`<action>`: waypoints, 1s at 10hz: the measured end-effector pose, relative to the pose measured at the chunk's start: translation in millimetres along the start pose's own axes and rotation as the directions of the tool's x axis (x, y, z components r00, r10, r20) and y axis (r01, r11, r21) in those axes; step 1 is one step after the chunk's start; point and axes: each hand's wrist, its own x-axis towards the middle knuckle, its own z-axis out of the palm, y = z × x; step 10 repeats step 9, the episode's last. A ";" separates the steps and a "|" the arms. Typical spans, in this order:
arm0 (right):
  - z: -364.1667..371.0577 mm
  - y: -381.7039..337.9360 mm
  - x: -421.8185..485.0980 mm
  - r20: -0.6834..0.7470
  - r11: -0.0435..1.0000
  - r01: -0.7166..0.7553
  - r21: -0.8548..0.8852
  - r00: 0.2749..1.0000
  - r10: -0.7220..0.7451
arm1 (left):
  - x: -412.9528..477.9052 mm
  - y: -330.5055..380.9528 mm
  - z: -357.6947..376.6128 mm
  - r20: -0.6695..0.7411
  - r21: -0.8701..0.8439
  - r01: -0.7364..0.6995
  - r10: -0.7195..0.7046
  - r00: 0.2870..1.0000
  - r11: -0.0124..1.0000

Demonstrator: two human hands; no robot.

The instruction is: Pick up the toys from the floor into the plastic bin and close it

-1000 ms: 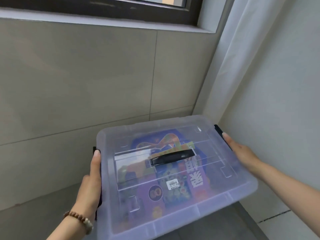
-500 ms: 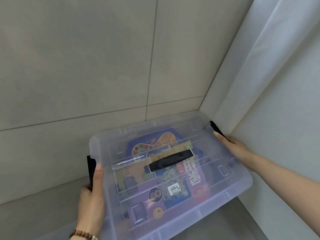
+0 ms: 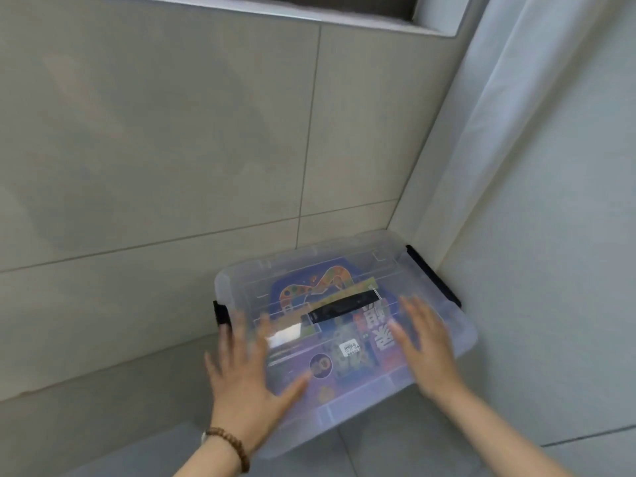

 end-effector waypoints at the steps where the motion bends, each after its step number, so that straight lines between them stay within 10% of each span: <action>1: 21.8 -9.4 -48.4 0.223 0.949 0.187 -0.253 0.966 -0.130 | -14.0 2.1 10.4 0.340 0.347 -0.248 0.125 0.932 0.904; 6: 42.6 -5.1 -71.2 0.170 0.966 0.104 -0.236 0.983 -0.065 | -12.9 -3.5 14.9 0.307 0.449 -0.301 0.171 0.936 0.842; 8: 10.9 -31.5 -71.7 0.363 0.936 0.054 -0.347 0.928 0.081 | -20.0 5.3 3.7 0.392 0.479 -0.302 0.107 0.914 0.825; 10: -36.1 -76.9 -79.6 0.164 0.998 0.000 -0.062 0.986 0.011 | -34.5 21.0 -13.7 0.338 0.472 -0.253 0.092 0.937 0.844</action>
